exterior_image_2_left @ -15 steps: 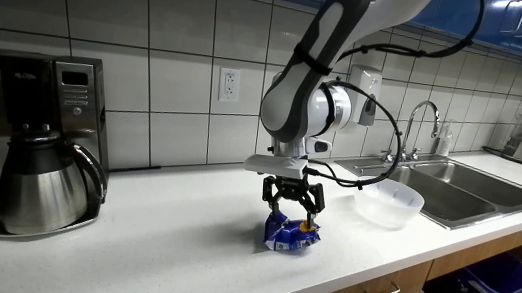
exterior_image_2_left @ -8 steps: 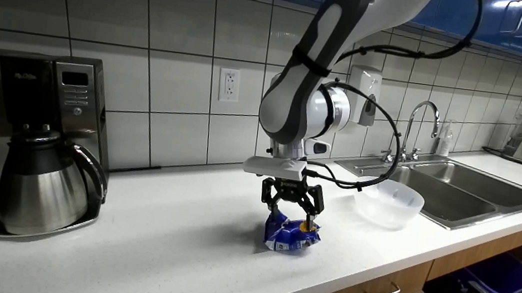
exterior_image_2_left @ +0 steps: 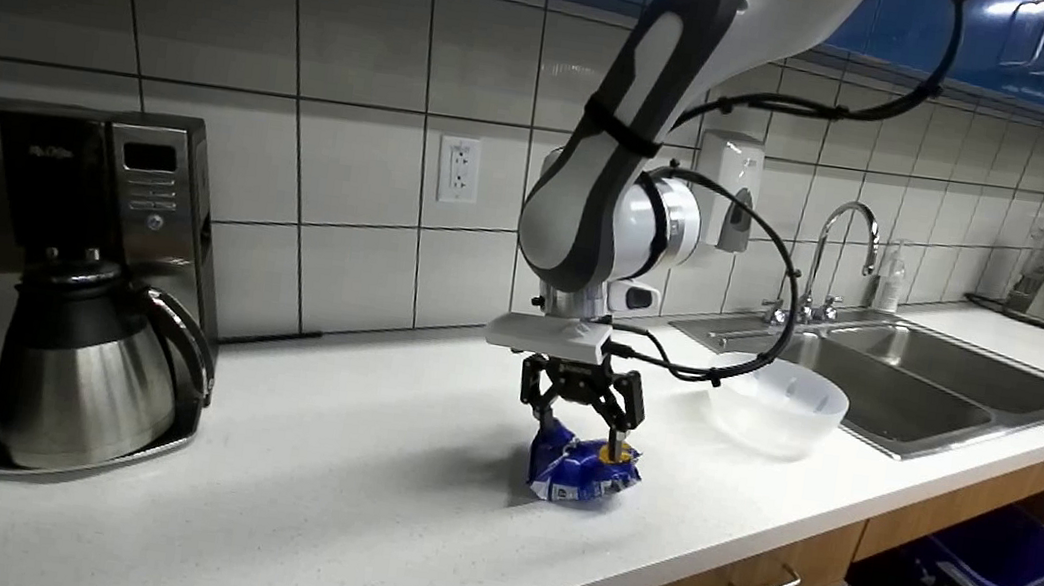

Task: Put the dorito packet into the clear bowl

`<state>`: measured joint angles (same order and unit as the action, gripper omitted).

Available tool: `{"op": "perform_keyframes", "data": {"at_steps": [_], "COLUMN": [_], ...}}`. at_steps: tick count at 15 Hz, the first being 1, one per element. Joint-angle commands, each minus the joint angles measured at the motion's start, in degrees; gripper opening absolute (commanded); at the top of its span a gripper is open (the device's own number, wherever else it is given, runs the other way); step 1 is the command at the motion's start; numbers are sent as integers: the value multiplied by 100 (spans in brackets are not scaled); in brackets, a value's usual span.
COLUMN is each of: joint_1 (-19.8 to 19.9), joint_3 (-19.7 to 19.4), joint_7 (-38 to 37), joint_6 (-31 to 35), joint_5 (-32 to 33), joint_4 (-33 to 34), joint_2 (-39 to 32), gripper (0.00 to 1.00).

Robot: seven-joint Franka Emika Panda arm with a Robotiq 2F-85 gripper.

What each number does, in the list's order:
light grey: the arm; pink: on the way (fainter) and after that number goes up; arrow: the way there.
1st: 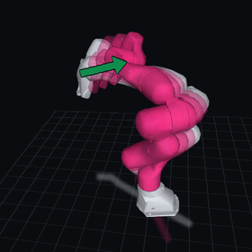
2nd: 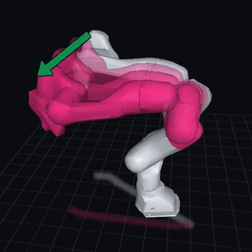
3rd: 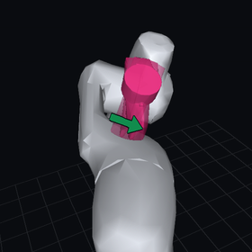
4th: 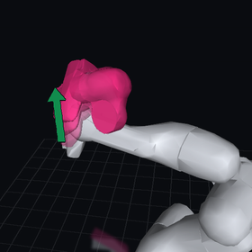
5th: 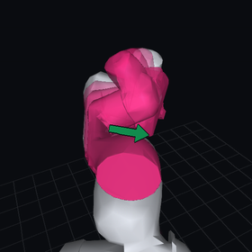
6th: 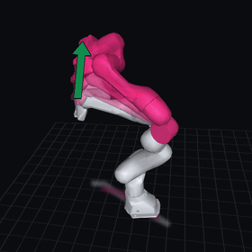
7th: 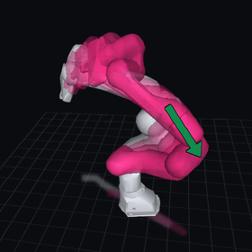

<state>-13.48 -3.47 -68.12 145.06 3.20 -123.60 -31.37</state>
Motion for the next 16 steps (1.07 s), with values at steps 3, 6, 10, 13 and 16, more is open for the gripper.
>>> {"op": "perform_keyframes", "data": {"at_steps": [3, 6, 10, 13, 16], "joint_1": [-44, -46, -65, -114, -140], "joint_3": [-70, -89, -124, -179, -198], "joint_7": [-115, -106, -126, -208, -297], "joint_6": [374, 426, 410, 384, 360], "joint_5": [-137, -204, -234, -201, -186], "joint_4": [-20, -25, -42, -34, -39], "joint_2": [-74, -65, -47, -46, -34], "gripper": [100, 100, 71, 53, 31]}}
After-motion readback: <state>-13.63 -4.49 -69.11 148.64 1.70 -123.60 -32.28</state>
